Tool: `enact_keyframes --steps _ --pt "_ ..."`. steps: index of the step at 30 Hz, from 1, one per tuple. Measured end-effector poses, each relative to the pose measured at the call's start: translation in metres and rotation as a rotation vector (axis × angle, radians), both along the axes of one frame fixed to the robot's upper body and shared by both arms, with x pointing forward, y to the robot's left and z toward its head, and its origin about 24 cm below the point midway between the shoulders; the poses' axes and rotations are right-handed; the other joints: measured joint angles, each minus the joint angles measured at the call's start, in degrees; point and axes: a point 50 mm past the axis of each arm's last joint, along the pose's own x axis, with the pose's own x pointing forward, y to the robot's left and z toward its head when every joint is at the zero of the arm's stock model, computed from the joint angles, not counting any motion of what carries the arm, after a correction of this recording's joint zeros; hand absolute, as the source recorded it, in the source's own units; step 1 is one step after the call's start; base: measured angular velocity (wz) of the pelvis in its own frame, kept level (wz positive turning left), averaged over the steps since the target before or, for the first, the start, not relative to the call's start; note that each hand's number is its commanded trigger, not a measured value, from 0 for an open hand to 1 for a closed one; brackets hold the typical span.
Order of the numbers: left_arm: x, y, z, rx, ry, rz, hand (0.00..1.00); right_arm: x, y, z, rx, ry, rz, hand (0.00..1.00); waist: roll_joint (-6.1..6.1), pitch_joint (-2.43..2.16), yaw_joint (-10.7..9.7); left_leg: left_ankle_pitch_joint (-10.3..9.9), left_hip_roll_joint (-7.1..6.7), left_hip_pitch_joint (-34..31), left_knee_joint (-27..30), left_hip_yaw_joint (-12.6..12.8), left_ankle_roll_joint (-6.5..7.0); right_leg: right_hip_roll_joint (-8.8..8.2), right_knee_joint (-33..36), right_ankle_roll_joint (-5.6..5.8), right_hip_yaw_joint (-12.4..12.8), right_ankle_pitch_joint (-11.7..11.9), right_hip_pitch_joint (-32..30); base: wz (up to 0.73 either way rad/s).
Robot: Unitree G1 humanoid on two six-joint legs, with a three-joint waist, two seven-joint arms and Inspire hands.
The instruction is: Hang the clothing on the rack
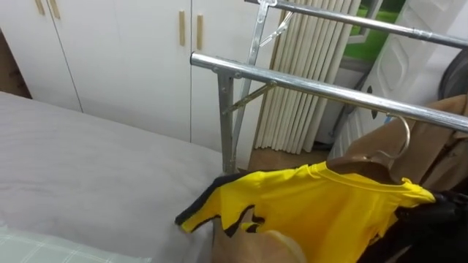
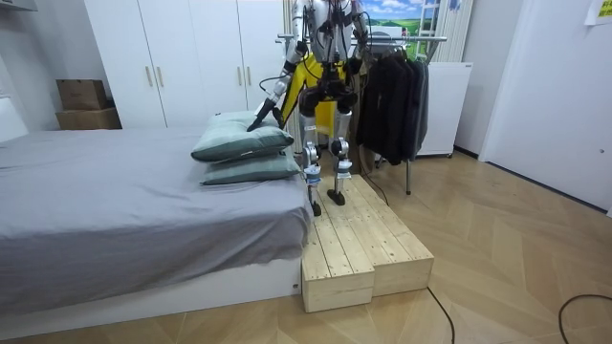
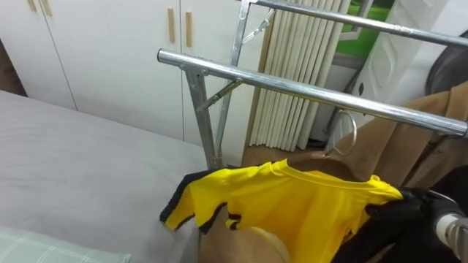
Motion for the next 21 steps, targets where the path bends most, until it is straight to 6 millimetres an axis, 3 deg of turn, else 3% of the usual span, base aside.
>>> enact_keyframes --steps 13,21 --pt "-0.001 -0.001 -0.001 0.006 0.005 -0.007 0.0 -0.006 -0.003 -0.005 -0.004 0.032 -0.031 1.0 0.05 -0.04 0.2 0.0 0.0 0.0 0.0 0.0 -0.01 -0.02 0.1 -0.08 -0.2 -0.1 0.0 0.0" --pt "-0.002 -0.002 -0.001 0.018 0.0 -0.009 0.0 0.007 0.0 0.006 -0.008 -0.012 -0.026 1.0 0.52 -0.39 0.1 0.0 0.02 -0.1 0.0 0.0 -0.06 -0.01 0.2 -0.1 -0.2 -0.1 -0.1 0.0"
